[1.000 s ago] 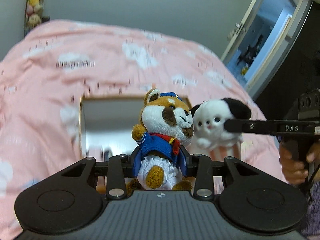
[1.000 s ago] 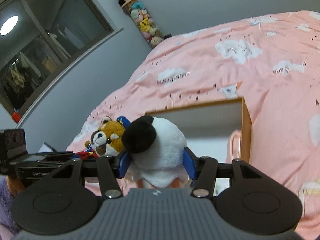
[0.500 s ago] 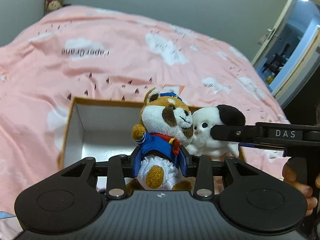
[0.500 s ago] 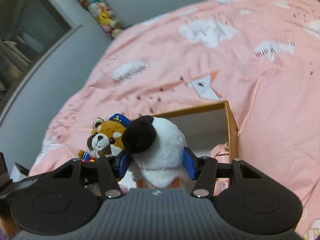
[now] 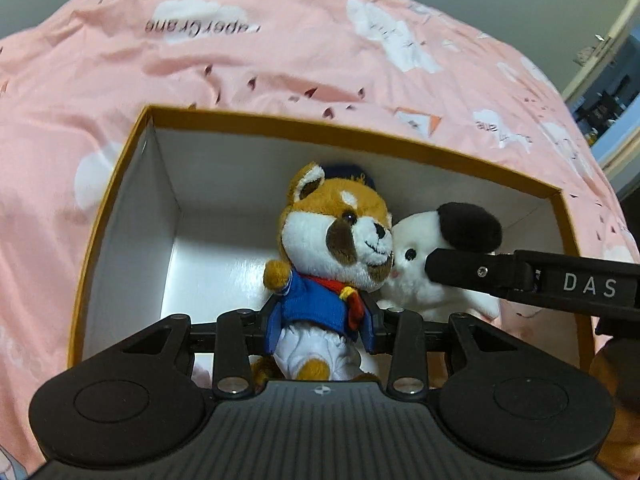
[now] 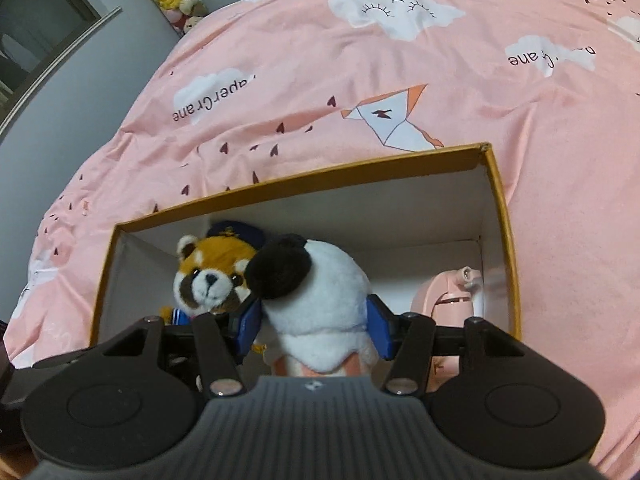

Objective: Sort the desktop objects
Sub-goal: 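Lower both plush toys into the box with both tools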

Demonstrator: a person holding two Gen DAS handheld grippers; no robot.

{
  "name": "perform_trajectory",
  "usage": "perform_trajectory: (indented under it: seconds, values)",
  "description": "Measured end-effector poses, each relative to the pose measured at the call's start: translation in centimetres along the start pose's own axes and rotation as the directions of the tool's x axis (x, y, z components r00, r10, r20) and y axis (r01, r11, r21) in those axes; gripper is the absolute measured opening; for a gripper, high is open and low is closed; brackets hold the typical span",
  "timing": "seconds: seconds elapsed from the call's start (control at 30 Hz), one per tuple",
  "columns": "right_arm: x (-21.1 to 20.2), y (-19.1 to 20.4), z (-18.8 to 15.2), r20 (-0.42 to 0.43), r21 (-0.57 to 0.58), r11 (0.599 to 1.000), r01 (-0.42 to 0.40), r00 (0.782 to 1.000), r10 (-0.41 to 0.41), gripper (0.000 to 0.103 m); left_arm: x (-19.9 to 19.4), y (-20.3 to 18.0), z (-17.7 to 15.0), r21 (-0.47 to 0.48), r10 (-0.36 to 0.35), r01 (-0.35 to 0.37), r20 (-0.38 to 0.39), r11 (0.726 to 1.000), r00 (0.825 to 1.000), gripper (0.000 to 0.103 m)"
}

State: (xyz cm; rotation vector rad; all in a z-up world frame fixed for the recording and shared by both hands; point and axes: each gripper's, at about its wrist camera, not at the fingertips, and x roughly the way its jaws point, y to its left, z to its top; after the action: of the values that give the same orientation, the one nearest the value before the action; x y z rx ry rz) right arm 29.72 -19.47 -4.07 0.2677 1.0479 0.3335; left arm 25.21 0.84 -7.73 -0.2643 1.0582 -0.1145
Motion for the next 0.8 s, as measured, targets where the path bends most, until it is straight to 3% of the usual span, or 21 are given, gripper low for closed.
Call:
perform_trajectory:
  seconds: [0.37,0.67,0.8]
  values:
    - [1.4,0.5,-0.4,-0.061,-0.035,0.998,0.052,0.997,-0.054,0.061,1.7,1.3,0.6,-0.036,0.020,-0.023,-0.091,0.999,0.996,0.047]
    - [-0.9,2.2,-1.4,0.019,-0.196,0.976,0.096,0.995,-0.094,0.067,0.5,1.3,0.5,0.003,0.038,-0.038,-0.069,0.999,0.997,0.051]
    - [-1.9,3.1,-2.3,0.069,-0.303,0.943,0.136,0.990,-0.121,0.067,-1.1,1.6,0.4,0.008,0.044,-0.044,-0.022,0.999,0.999,0.053]
